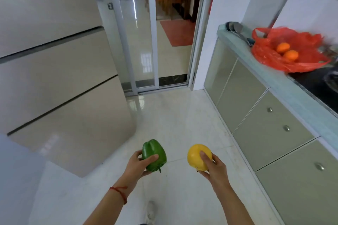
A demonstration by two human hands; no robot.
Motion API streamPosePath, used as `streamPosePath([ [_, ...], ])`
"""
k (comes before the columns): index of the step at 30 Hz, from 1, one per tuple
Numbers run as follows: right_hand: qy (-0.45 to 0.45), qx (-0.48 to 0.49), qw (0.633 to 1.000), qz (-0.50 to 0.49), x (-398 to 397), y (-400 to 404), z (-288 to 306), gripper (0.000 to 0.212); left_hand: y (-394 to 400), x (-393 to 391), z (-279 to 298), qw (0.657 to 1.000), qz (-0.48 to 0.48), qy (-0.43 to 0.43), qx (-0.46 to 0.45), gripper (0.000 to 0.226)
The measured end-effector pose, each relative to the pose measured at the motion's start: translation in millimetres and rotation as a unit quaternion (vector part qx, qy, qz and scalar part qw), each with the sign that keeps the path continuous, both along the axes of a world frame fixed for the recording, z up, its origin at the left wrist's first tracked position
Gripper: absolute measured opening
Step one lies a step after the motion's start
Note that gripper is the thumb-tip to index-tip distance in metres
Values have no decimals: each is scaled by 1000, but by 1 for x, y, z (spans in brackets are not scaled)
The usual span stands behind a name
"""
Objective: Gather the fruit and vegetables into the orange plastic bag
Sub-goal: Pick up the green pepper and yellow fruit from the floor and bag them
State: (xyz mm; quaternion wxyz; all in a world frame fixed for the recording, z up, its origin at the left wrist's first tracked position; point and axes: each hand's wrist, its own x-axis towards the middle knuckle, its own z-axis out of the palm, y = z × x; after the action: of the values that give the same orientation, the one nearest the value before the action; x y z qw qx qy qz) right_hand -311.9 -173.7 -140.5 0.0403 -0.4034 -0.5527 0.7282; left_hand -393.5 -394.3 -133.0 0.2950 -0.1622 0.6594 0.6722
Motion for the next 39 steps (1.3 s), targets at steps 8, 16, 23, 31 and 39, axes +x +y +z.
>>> streamPosePath([
  [8,-1,16,996,-85,-80,62,4,34,83,-118,-3,996,-85,-1,11,60],
  [16,0,24,986,-164,-161,125,14,31,167,-232,0,986,-164,5,13,60],
  [23,-7,26,975,-221,-201,191,12,35,249,-291,-4,979,-203,-17,25,59],
  [31,13,13,969,-245,-263,297,6,26,368,-356,-3,974,-224,3,26,56],
  [39,20,22,970,-241,-328,418,28,30,487,-419,16,971,-237,21,24,59],
])
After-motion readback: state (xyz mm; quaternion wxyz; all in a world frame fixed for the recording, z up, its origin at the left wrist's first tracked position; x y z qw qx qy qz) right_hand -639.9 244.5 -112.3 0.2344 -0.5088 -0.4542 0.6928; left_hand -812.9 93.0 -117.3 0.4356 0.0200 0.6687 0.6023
